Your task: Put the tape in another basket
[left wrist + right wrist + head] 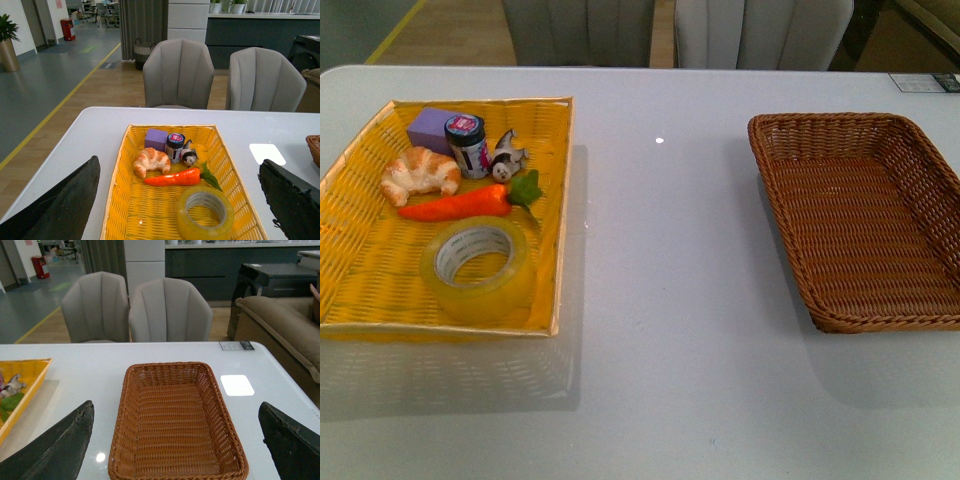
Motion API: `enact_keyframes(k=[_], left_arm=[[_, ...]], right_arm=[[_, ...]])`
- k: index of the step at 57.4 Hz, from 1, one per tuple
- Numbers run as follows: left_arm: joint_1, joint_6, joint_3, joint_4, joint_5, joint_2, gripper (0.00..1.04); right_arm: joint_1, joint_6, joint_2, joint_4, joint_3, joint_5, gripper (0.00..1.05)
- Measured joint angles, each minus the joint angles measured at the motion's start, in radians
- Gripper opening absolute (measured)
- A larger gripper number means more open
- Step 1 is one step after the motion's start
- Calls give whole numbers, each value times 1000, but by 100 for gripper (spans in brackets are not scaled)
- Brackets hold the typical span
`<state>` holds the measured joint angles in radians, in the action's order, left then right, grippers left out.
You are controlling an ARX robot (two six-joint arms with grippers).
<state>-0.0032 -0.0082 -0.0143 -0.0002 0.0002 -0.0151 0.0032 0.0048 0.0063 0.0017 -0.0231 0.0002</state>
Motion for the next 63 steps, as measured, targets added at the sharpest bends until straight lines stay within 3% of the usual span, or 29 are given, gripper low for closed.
enact_keyframes(k=[44, 48, 53, 63], left_arm=[[0, 0, 0, 0, 1, 0, 96], [76, -138, -71, -156, 257, -122, 96], [99, -339, -113, -56, 430, -394, 96], [94, -407, -168, 365, 408, -933, 96]], right_arm=[[0, 0, 0, 0, 0, 0, 96], [0, 0, 0, 0, 0, 1, 96], [0, 0, -1, 0, 0, -1, 96], [0, 0, -1, 0, 0, 0, 96]])
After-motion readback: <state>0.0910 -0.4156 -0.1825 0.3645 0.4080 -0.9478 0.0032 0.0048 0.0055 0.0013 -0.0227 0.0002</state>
